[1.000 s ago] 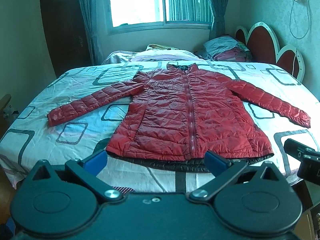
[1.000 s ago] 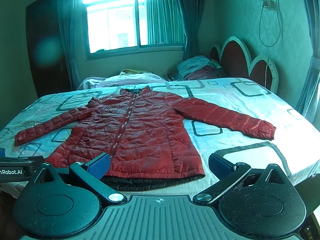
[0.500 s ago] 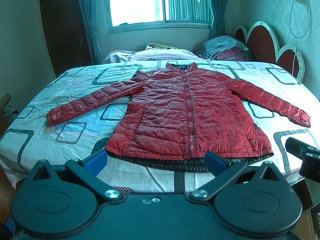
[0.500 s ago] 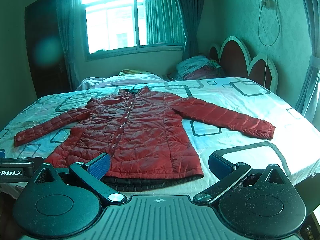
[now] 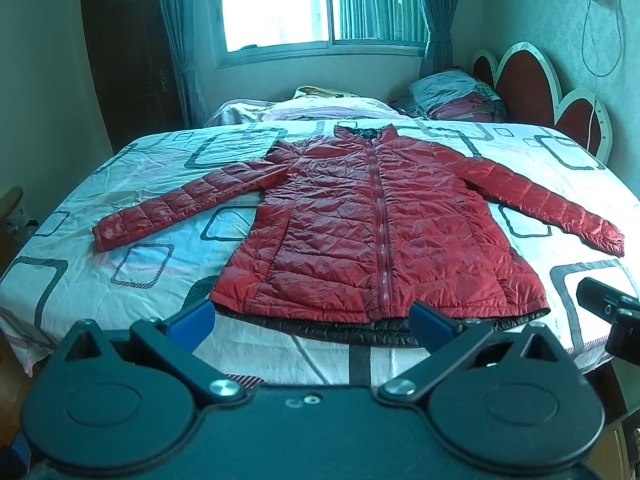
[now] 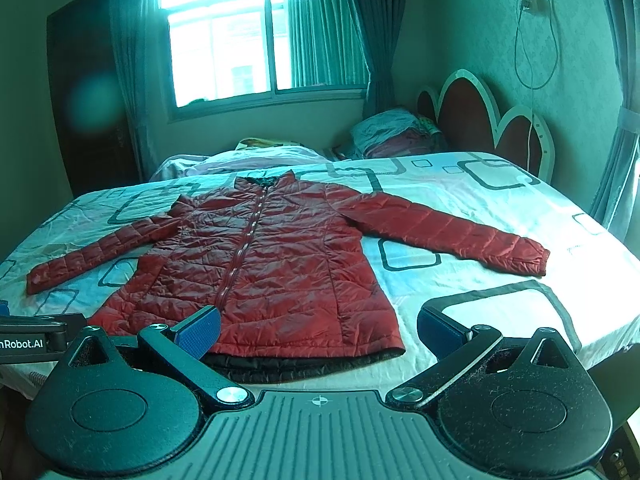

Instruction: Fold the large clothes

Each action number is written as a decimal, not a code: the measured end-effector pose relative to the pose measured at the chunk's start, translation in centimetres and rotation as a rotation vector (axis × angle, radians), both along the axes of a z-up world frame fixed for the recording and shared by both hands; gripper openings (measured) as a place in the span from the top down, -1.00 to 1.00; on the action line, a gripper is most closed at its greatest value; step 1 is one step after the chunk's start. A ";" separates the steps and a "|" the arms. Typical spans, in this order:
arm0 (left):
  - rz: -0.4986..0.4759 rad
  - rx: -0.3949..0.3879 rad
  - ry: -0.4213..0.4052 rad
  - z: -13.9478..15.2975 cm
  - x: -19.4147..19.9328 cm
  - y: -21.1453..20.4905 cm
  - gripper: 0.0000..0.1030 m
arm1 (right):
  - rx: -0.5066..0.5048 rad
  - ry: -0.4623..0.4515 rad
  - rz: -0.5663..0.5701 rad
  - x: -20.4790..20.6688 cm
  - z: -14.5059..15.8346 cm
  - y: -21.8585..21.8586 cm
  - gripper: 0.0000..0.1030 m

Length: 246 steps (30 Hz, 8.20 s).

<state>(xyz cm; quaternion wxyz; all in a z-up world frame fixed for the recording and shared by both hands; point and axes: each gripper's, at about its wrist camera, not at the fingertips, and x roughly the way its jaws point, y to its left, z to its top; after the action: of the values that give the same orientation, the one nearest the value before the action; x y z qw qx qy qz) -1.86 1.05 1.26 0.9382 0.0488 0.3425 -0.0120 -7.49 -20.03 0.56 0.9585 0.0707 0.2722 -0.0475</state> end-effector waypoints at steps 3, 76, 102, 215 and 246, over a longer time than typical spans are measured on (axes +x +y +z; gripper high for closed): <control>0.002 0.000 0.000 0.0 0.2 0.1 -1.00 | -0.002 0.000 -0.001 0.0 0.0 0.0 -1.00; 0.007 0.042 0.088 -7.2 30.5 0.0 -0.99 | -0.004 0.134 -0.361 24.9 -5.9 -9.3 -1.00; 0.113 0.098 0.175 -14.8 38.4 -9.6 -0.94 | 0.030 0.396 -0.649 26.5 -16.3 -33.9 -0.99; 0.032 -0.323 0.232 -15.5 49.6 -0.9 0.66 | -0.004 0.103 -0.074 43.6 -9.9 -10.2 -0.70; 0.076 -0.059 -0.021 -12.6 47.0 1.6 -0.17 | -0.037 0.206 -0.001 51.1 -13.8 -10.2 -0.05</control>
<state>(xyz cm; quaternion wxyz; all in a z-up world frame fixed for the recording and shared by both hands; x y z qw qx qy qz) 45.13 2.63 -11.30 0.9425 0.0082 0.3338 0.0142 43.61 -30.28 -13.27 0.9265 0.0480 0.3685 -0.0598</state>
